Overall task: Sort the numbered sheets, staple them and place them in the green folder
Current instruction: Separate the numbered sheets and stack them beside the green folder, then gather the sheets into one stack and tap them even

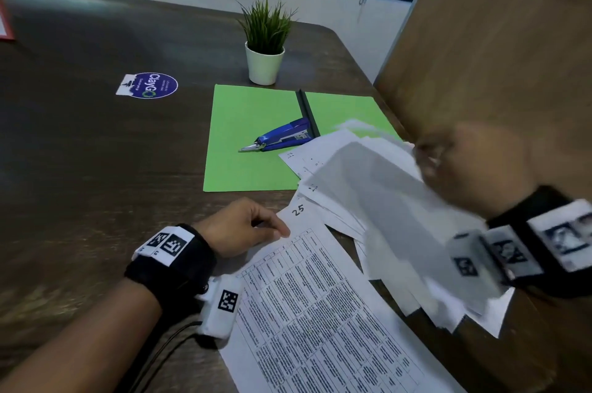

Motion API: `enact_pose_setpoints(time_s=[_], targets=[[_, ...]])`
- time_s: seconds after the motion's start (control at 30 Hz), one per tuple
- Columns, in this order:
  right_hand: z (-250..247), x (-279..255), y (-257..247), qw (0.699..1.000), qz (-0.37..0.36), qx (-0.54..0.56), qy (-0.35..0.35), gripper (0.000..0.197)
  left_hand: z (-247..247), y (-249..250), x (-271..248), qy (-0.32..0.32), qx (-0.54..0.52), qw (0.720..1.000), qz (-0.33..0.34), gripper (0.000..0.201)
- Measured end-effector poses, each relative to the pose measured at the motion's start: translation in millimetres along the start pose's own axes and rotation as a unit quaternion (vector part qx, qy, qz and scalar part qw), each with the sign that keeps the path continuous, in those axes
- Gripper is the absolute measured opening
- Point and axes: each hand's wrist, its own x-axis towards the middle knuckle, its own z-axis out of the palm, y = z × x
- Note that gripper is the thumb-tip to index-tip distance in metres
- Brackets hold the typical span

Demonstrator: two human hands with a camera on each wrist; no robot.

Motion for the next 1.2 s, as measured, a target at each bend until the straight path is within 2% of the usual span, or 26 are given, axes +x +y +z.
enact_pose_setpoints(time_s=[0.13,0.23,0.3,0.33,0.4,0.43,0.5,0.57,0.63,0.67,0.73,0.83,0.93,1.07,1.13,1.2], targets=[[69,-19,-30,0.983,-0.013,-0.072,-0.166,0.017,1,1,-1,0.0,-0.001,1.0,0.003,0.023],[100,-21,-37,0.968,-0.021,-0.081,-0.235,0.02,1,-1,0,0.003,-0.003,1.0,0.004,0.024],[110,-18,-37,0.956,-0.021,-0.069,-0.284,0.016,0,-1,0,0.0,-0.006,1.0,0.001,0.024],[114,-16,-36,0.951,-0.012,-0.057,-0.305,0.021,0,-1,0,-0.002,-0.004,1.0,0.001,0.024],[113,-15,-33,0.947,0.012,-0.013,-0.322,0.031,0,0,-1,-0.006,0.002,1.0,0.0,0.024],[111,-15,-32,0.952,0.023,0.03,-0.305,0.036,0,0,-2,-0.005,-0.004,1.0,-0.003,0.026],[109,-18,-32,0.947,0.028,0.172,-0.268,0.049,0,-1,-2,0.005,-0.027,1.0,-0.003,0.031],[104,-28,-39,0.891,0.042,0.355,-0.28,0.056,2,1,-2,0.042,-0.069,0.997,0.003,0.032],[104,-38,-43,0.839,0.041,0.431,-0.329,0.049,5,5,-2,0.086,-0.137,0.987,0.005,0.027],[105,-42,-41,0.827,0.035,0.434,-0.356,0.041,3,6,-2,0.105,-0.158,0.982,0.005,0.024],[106,-50,-32,0.822,0.043,0.418,-0.383,0.029,0,7,-2,0.129,-0.173,0.977,0.002,0.023],[102,-51,-9,0.846,0.07,0.401,-0.344,0.051,-3,6,-4,0.133,-0.195,0.972,-0.01,0.032],[88,-45,12,0.87,0.095,0.39,-0.287,0.042,-3,3,-3,0.115,-0.203,0.972,-0.017,0.052],[56,-18,38,0.934,0.073,0.279,-0.21,0.035,-6,-2,1,0.095,-0.191,0.977,-0.023,0.095],[25,3,55,0.97,0.054,0.189,-0.144,0.024,-3,-2,2,0.08,-0.192,0.978,-0.024,0.097],[-12,24,71,0.99,0.039,0.115,-0.067,0.019,0,-1,3,0.07,-0.183,0.98,-0.033,0.085]])
